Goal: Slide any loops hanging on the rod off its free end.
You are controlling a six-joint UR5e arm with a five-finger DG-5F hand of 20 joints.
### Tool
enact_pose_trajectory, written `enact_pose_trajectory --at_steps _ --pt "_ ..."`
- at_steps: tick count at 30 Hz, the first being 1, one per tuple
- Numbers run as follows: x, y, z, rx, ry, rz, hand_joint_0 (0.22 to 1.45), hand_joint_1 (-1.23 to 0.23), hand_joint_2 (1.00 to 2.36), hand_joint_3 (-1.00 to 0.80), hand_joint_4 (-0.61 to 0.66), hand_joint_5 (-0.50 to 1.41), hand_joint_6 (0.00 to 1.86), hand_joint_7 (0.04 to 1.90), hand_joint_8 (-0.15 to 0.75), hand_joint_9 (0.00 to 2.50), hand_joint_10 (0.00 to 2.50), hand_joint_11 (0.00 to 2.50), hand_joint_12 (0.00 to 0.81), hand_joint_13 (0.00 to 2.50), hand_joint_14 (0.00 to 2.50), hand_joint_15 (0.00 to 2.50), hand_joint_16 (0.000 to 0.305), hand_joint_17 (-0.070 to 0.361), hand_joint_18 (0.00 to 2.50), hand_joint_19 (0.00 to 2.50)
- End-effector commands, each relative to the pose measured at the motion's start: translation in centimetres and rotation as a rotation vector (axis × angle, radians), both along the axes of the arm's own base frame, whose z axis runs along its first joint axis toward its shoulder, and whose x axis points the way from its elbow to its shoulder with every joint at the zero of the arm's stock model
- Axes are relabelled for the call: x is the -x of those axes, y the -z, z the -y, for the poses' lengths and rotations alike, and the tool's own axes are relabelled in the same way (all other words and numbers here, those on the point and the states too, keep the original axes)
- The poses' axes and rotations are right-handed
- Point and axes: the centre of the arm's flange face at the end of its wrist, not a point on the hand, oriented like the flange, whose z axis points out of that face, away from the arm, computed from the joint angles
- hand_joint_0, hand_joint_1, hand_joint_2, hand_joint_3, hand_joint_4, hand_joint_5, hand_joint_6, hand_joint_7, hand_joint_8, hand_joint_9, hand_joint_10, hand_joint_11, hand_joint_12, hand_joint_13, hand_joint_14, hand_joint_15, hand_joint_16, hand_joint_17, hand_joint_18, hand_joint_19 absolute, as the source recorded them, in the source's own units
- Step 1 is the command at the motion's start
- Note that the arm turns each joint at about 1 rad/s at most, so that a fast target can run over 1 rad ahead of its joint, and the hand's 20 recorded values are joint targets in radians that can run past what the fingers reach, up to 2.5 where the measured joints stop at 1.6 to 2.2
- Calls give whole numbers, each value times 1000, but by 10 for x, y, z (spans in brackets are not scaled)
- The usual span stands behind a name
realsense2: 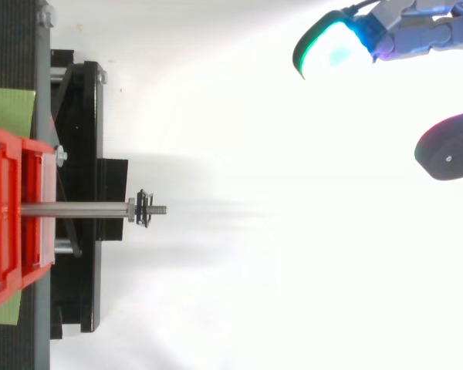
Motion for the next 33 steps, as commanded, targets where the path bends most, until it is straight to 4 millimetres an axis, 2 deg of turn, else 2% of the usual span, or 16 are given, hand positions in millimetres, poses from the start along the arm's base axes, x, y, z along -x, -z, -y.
enact_pose_trajectory --at_steps 1,10,14,18,23,27,33 --pt "-2 2 -1 6 -3 7 551 -593 1000 -500 199 -184 502 727 251 597 0 0 296 336 0 0 39 88 322 223" --pt "-3 1 -6 57 -11 -10 552 -592 1000 -500 200 -183 502 726 250 599 0 0 296 340 0 0 39 89 325 227" --pt "5 9 -3 112 -24 -92 553 -592 1000 -500 200 -183 502 727 251 598 0 0 296 342 0 0 39 88 325 230" --pt "17 30 -8 235 -72 -185 554 -592 1000 -500 200 -183 502 727 251 602 0 0 294 345 0 0 39 88 330 229" --pt "10 47 -19 252 -85 -29 553 -593 1000 -500 203 -182 502 729 253 607 0 0 295 349 0 0 39 88 332 229" --pt "11 55 -24 271 -85 22 554 -592 1000 -500 201 -182 502 724 251 609 0 0 295 350 0 0 39 88 333 229" --pt "7 104 -28 286 -106 -35 556 -592 1000 -500 204 -182 502 729 251 608 0 0 295 350 0 0 39 88 336 231"
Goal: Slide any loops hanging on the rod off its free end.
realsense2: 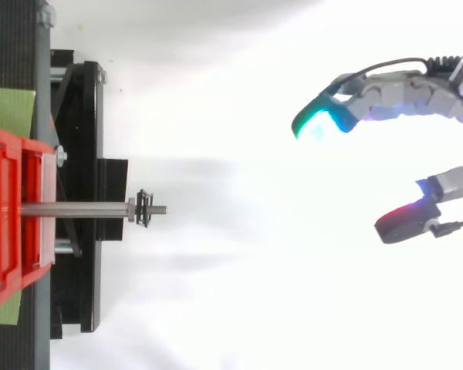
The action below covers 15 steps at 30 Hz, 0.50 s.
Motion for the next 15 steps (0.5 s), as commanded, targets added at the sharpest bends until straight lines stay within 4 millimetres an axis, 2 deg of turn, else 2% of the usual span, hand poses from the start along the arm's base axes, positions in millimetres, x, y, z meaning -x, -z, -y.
enact_pose_trajectory --at_steps 1,8,15 --pt "-9 21 -4 -20 -10 27 555 -591 1000 -500 201 -182 502 727 251 608 0 0 295 351 0 0 39 88 335 236" --pt "-12 20 -4 -5 -17 55 556 -592 1000 -500 205 -182 502 729 251 610 0 0 295 350 0 0 39 89 337 230" --pt "-28 66 -10 -15 -42 71 556 -591 1000 -500 206 -181 502 730 250 610 0 0 296 351 0 0 39 89 338 230"
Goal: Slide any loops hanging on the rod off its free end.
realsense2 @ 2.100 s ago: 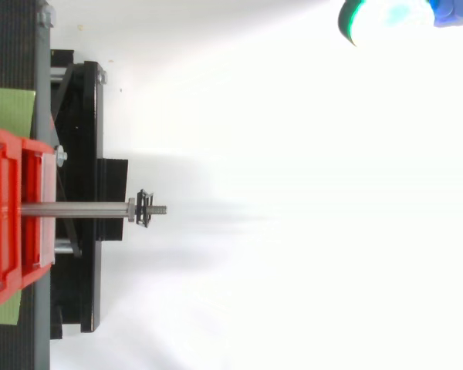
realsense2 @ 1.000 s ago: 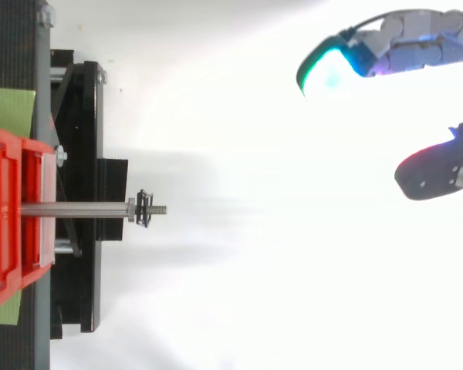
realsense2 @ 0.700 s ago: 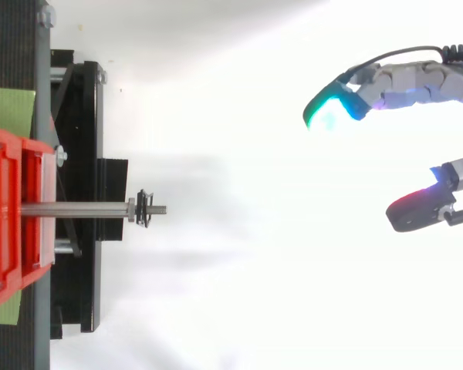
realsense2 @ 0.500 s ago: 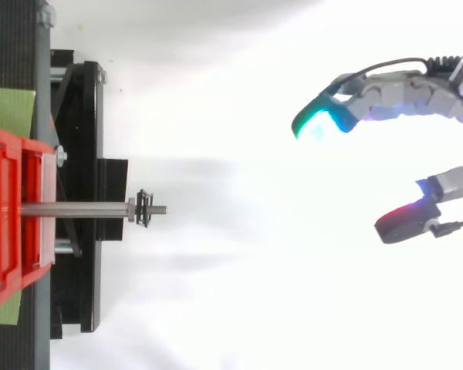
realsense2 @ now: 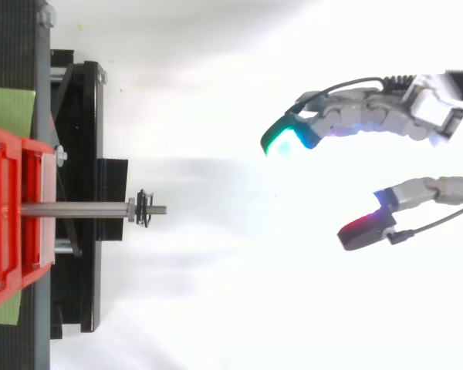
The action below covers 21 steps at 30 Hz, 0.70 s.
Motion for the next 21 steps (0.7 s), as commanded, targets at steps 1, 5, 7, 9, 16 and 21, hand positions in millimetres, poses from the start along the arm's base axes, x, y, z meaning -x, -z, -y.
enact_pose_trajectory --at_steps 1,5,7,9,16,21 --pt "-9 19 -3 -23 -16 36 557 -592 1000 -500 203 -181 502 727 252 609 0 0 296 351 0 0 39 89 337 230" --pt "-14 15 -3 -28 -7 58 557 -592 1000 -500 206 -181 502 728 253 611 0 0 295 351 0 0 39 88 339 230" --pt "-13 16 0 -23 -11 19 557 -592 1000 -500 206 -181 502 730 251 615 0 0 295 352 0 0 39 88 339 237" --pt "-15 14 2 -21 -11 10 557 -593 1000 -500 206 -181 502 727 252 615 0 0 295 351 0 0 39 88 339 237" --pt "-23 5 1 9 -25 25 557 -591 1000 -500 208 -180 502 726 252 616 0 0 295 351 0 0 39 88 338 237" --pt "-23 4 0 16 -26 25 557 -592 1000 -500 209 -180 502 727 252 615 0 0 296 351 0 0 39 88 338 237"
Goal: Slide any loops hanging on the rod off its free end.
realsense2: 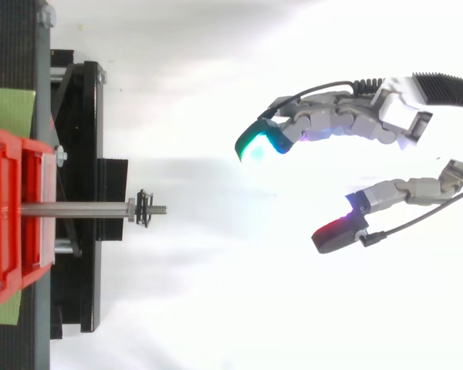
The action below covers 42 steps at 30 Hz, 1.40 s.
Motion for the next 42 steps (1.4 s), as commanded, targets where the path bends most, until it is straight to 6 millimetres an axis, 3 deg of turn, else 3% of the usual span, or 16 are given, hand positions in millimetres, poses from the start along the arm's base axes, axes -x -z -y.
enact_pose_trajectory --at_steps 1,10,13,19,28,35,36,42 --pt "0 1 -1 5 -5 -6 557 -592 1000 -500 211 -179 502 727 253 614 0 0 295 352 0 0 39 88 338 236" --pt "0 0 -6 9 -10 -6 557 -591 1000 -500 211 -179 502 727 254 617 0 0 296 353 0 0 39 89 338 237" --pt "-6 20 -4 14 -8 -20 557 -591 1000 -500 210 -179 502 727 252 616 0 0 296 353 0 0 39 89 338 237" --pt "-30 43 -7 -46 -36 -22 558 -595 1000 -500 214 -179 502 721 254 621 0 0 296 357 0 0 39 89 341 241" --pt "-41 44 -4 8 -79 -10 559 -596 1000 -500 214 -179 502 725 253 621 0 0 295 358 0 0 39 89 349 242" --pt "-59 62 2 15 -122 25 559 -593 1000 -500 215 -178 502 726 252 622 0 0 296 362 0 0 39 88 355 249" --pt "-68 57 5 13 -120 42 559 -593 1000 -500 215 -178 502 726 252 622 0 0 296 364 0 0 39 88 357 246" --pt "-78 50 10 28 -118 63 559 -593 1000 -500 214 -177 502 726 254 630 0 0 296 366 0 0 39 89 364 248"
